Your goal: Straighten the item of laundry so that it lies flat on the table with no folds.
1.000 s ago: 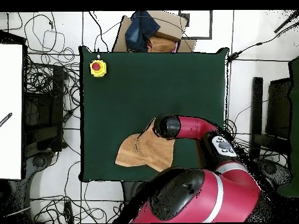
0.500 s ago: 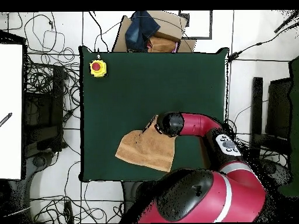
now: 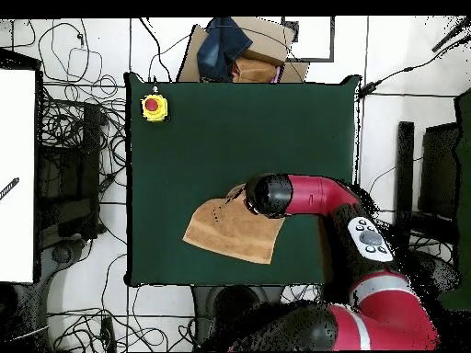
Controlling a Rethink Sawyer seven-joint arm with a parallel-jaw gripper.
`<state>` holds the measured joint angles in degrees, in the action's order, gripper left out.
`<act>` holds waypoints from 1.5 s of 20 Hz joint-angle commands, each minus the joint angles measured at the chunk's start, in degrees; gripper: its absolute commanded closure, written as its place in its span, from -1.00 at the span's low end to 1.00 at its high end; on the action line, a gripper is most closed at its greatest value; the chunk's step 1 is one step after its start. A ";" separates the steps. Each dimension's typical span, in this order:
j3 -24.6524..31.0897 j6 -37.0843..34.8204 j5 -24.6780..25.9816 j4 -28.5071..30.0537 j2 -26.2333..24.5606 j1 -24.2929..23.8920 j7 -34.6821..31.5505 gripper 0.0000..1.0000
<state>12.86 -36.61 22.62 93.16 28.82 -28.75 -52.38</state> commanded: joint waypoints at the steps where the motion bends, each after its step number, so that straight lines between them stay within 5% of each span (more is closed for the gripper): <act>1: 4.36 -11.60 -3.35 5.90 12.52 2.46 -1.61 1.00; 15: 3.34 -1.85 2.28 3.59 4.99 3.46 -5.44 1.00; 30: 3.15 1.69 3.57 6.09 3.90 2.55 -3.80 1.00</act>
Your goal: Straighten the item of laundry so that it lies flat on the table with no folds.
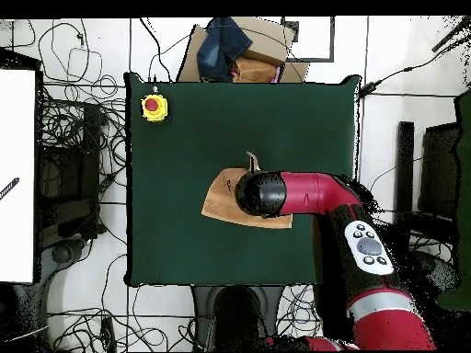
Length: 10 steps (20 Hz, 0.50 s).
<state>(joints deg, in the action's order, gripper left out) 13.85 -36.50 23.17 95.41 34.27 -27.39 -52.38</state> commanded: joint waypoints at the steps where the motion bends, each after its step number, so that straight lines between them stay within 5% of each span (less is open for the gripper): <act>1: 1.89 1.63 3.38 3.76 -1.74 1.13 -3.62 1.00; 10: 1.32 0.88 3.42 3.50 -1.54 2.09 -4.21 1.00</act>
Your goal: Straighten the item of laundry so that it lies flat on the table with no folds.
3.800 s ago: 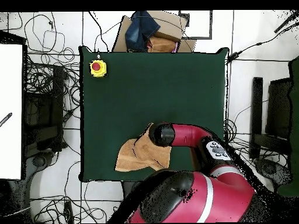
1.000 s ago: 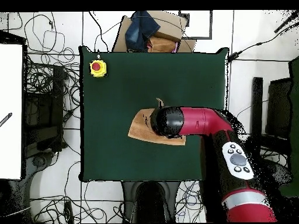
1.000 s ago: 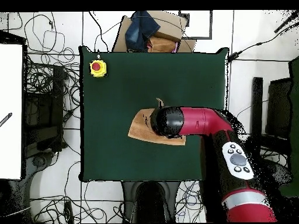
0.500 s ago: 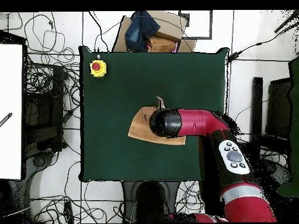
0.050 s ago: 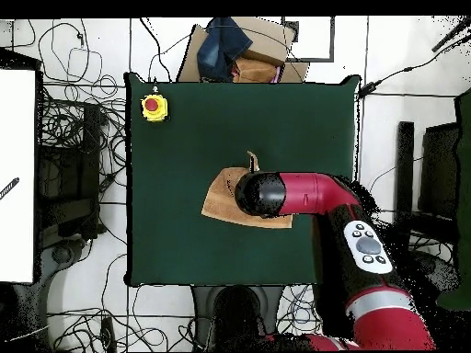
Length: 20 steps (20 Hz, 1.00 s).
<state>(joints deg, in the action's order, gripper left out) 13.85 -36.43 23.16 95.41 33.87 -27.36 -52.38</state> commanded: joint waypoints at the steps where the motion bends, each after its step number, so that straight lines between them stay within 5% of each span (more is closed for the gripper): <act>1: 1.34 0.90 3.43 3.61 -1.10 2.04 -4.22 1.00; 20: 0.85 0.40 3.41 4.08 -0.74 1.96 -4.42 1.00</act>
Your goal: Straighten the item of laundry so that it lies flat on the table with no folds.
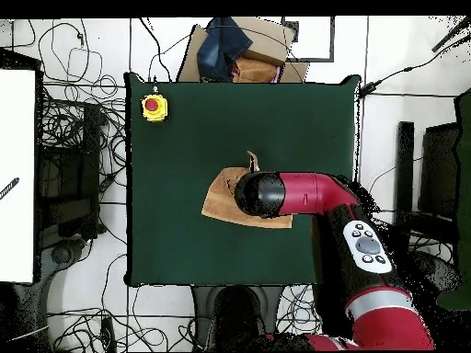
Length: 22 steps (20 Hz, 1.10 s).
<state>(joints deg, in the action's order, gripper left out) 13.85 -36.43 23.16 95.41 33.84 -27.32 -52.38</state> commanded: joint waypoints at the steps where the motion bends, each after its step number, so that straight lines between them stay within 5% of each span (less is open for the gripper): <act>1: 0.83 0.25 3.30 4.05 -0.72 1.96 -4.50 1.00; 4: 1.04 -0.49 3.11 3.87 -0.80 1.86 -4.05 1.00; 5: 1.18 -0.76 3.03 3.81 -0.84 1.78 -3.81 -1.00; 15: -0.32 -2.60 4.05 2.48 -1.15 3.34 -3.44 -1.00; 22: 2.59 -4.07 2.87 4.90 2.30 -0.28 1.84 -1.00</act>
<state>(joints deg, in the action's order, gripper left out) 13.72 -36.43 23.16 95.75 34.22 -26.37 -52.38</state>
